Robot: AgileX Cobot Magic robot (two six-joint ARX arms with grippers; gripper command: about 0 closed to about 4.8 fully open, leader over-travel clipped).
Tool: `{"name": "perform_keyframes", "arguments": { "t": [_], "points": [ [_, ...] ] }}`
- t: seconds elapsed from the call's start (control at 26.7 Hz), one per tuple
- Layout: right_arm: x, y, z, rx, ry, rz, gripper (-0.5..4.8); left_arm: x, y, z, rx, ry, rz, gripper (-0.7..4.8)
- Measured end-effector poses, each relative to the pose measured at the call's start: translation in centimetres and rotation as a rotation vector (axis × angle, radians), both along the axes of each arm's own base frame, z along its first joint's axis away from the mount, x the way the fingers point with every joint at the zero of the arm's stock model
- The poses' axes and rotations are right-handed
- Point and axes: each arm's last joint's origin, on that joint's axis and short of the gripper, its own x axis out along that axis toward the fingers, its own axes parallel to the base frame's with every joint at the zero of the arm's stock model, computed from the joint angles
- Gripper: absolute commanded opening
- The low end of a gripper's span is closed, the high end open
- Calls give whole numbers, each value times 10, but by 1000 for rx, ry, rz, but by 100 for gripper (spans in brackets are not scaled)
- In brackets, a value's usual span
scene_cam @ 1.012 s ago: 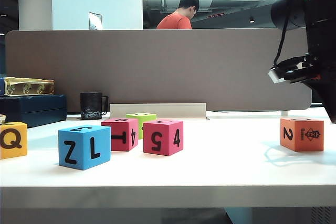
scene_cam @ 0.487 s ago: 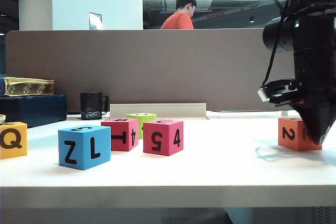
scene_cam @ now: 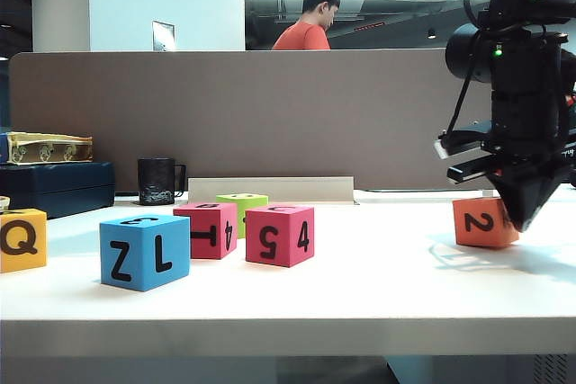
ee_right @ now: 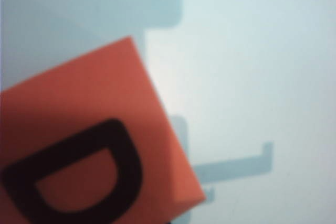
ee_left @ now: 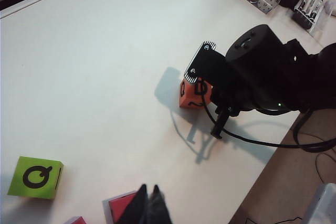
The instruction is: Select the appropriate blocks from the scattered letter blocks on the table and arrange them in a row to spell out "ABCD".
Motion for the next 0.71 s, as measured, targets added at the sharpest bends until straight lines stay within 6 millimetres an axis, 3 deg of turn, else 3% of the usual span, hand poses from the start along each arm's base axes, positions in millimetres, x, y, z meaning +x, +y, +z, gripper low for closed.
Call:
{"name": "perform_keyframes", "arguments": {
  "t": [0.52,0.71],
  "points": [
    [18,2,1,36,-164,2,-1,0,0,0,0,0,-1,-5],
    [24,-4,-2,-41,-206,-31,-1,0,0,0,0,0,0,-5]
  ]
}}
